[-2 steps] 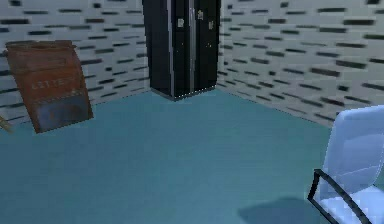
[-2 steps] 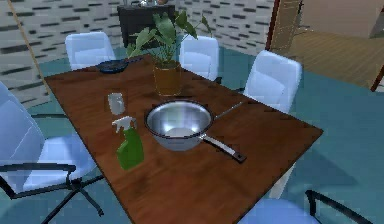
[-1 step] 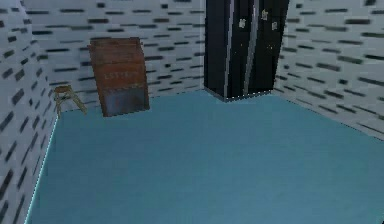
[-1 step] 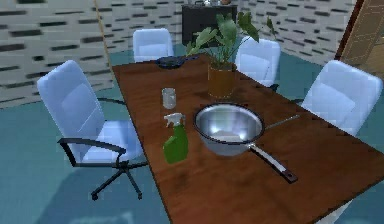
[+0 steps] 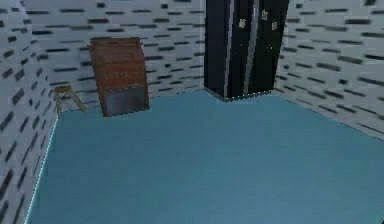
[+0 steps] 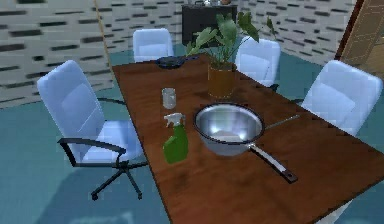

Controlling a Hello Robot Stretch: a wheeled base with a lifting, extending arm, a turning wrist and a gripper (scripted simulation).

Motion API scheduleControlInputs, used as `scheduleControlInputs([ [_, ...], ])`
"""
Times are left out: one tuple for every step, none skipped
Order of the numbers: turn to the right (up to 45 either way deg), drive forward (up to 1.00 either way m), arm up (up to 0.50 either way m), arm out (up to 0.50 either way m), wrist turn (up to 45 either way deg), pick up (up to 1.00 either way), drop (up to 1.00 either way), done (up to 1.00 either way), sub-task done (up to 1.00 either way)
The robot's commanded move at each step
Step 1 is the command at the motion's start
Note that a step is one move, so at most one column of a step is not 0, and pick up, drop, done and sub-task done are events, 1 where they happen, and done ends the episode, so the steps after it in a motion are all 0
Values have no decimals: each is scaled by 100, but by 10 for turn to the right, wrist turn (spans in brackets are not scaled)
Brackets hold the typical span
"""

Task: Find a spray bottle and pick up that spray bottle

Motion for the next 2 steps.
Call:
scheduleControlInputs([
  [0, 0, 36, 0, 0, 0, 0, 0, 0],
  [0, 0, 0, 32, 0, 0, 0, 0, 0],
])
